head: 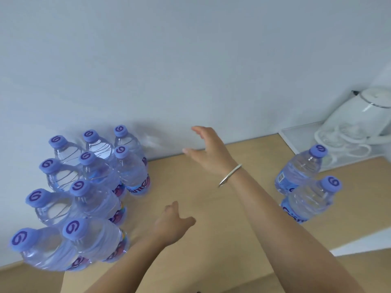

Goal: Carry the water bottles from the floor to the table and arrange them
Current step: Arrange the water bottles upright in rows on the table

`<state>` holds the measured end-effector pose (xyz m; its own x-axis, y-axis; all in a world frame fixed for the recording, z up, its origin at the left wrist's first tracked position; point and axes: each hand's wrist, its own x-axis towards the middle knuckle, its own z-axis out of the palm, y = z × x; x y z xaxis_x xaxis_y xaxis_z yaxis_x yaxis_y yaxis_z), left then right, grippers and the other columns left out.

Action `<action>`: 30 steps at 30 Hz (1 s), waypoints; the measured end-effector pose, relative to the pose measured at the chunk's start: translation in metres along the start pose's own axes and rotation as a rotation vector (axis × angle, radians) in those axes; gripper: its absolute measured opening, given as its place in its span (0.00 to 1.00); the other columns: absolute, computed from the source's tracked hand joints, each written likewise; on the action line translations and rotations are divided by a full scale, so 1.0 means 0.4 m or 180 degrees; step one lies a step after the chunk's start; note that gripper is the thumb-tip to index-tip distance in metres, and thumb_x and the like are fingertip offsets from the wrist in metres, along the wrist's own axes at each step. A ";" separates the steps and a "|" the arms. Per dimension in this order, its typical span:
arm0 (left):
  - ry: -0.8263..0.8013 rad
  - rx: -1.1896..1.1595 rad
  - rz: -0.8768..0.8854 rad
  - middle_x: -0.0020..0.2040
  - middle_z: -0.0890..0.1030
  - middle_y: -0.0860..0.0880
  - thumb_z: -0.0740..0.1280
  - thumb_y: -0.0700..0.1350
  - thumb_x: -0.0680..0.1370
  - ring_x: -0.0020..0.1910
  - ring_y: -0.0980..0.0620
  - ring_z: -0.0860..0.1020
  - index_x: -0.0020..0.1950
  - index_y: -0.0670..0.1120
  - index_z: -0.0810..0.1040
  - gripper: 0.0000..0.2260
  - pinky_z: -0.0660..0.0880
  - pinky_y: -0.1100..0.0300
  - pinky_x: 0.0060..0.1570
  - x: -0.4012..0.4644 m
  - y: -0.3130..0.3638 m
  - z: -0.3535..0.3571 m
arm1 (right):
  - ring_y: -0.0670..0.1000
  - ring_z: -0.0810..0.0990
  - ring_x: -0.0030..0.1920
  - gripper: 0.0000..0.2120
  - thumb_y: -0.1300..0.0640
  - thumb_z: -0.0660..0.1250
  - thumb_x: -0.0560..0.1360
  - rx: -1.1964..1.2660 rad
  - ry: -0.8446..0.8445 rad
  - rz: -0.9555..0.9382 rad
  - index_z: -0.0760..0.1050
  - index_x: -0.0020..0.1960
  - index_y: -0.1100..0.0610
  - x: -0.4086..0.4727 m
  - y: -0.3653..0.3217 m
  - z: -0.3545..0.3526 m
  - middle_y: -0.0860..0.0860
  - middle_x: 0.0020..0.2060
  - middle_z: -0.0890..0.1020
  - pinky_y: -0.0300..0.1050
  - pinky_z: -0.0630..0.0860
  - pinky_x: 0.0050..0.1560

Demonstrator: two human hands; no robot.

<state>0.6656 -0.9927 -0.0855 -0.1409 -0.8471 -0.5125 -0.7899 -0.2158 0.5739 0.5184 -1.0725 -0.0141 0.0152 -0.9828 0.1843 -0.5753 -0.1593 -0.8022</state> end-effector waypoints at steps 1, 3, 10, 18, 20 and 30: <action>-0.0035 0.0015 0.0072 0.72 0.63 0.43 0.66 0.52 0.75 0.69 0.47 0.66 0.74 0.41 0.57 0.32 0.65 0.59 0.63 0.007 0.018 0.012 | 0.53 0.70 0.64 0.29 0.56 0.71 0.71 -0.0002 0.0257 0.0201 0.65 0.68 0.60 -0.013 0.020 -0.060 0.56 0.62 0.71 0.34 0.61 0.60; -0.0149 0.0038 0.0247 0.73 0.62 0.43 0.66 0.52 0.75 0.70 0.47 0.65 0.74 0.41 0.56 0.33 0.65 0.58 0.64 0.018 0.057 0.038 | 0.51 0.70 0.62 0.27 0.56 0.70 0.72 -0.0028 0.0741 0.0615 0.65 0.68 0.57 -0.041 0.056 -0.177 0.55 0.62 0.71 0.36 0.63 0.58; -0.0437 0.0157 0.0765 0.74 0.61 0.43 0.66 0.53 0.75 0.71 0.48 0.63 0.75 0.42 0.55 0.35 0.64 0.57 0.66 0.032 0.169 0.112 | 0.54 0.70 0.64 0.28 0.55 0.69 0.70 -0.0629 0.1804 0.1630 0.65 0.67 0.58 -0.151 0.174 -0.478 0.56 0.64 0.69 0.40 0.64 0.57; -0.0515 0.0181 0.0915 0.75 0.60 0.44 0.66 0.53 0.75 0.73 0.49 0.61 0.76 0.43 0.54 0.36 0.62 0.55 0.69 0.024 0.196 0.138 | 0.54 0.69 0.37 0.14 0.57 0.70 0.69 -0.0996 0.0465 0.2293 0.65 0.34 0.57 -0.180 0.261 -0.499 0.51 0.31 0.69 0.42 0.64 0.31; -0.0480 0.0147 0.0882 0.75 0.60 0.45 0.66 0.53 0.75 0.73 0.49 0.61 0.76 0.43 0.54 0.36 0.63 0.55 0.69 0.025 0.187 0.130 | 0.53 0.68 0.34 0.16 0.56 0.70 0.70 -0.1071 0.0434 0.2175 0.62 0.32 0.56 -0.175 0.268 -0.497 0.51 0.29 0.68 0.42 0.63 0.31; -0.0440 0.0098 0.0742 0.75 0.60 0.45 0.66 0.53 0.75 0.72 0.49 0.62 0.76 0.43 0.54 0.35 0.63 0.53 0.69 0.017 0.151 0.099 | 0.49 0.65 0.28 0.17 0.54 0.65 0.73 -0.1061 0.0722 0.2038 0.62 0.30 0.56 -0.168 0.277 -0.490 0.51 0.26 0.67 0.42 0.62 0.29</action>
<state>0.5932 -0.9923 -0.0797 -0.3996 -0.7973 -0.4524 -0.7442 -0.0061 0.6680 0.2935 -1.0057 -0.0042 -0.5531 -0.8246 -0.1186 -0.6327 0.5084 -0.5842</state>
